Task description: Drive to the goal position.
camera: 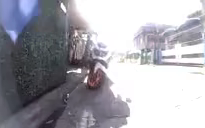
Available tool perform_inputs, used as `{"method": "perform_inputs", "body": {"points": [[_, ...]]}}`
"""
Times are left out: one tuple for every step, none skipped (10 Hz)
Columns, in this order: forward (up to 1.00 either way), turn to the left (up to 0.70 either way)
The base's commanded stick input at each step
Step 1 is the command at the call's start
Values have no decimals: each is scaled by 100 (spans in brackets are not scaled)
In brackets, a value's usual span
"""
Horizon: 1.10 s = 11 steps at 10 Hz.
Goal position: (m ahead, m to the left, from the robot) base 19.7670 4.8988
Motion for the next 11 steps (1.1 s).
{"method": "perform_inputs", "body": {"points": [[51, -2], [32, 0], [25, 0], [24, 0], [24, 0], [24, 0], [24, -1], [24, -31], [24, -48], [24, -48], [24, -48]]}}
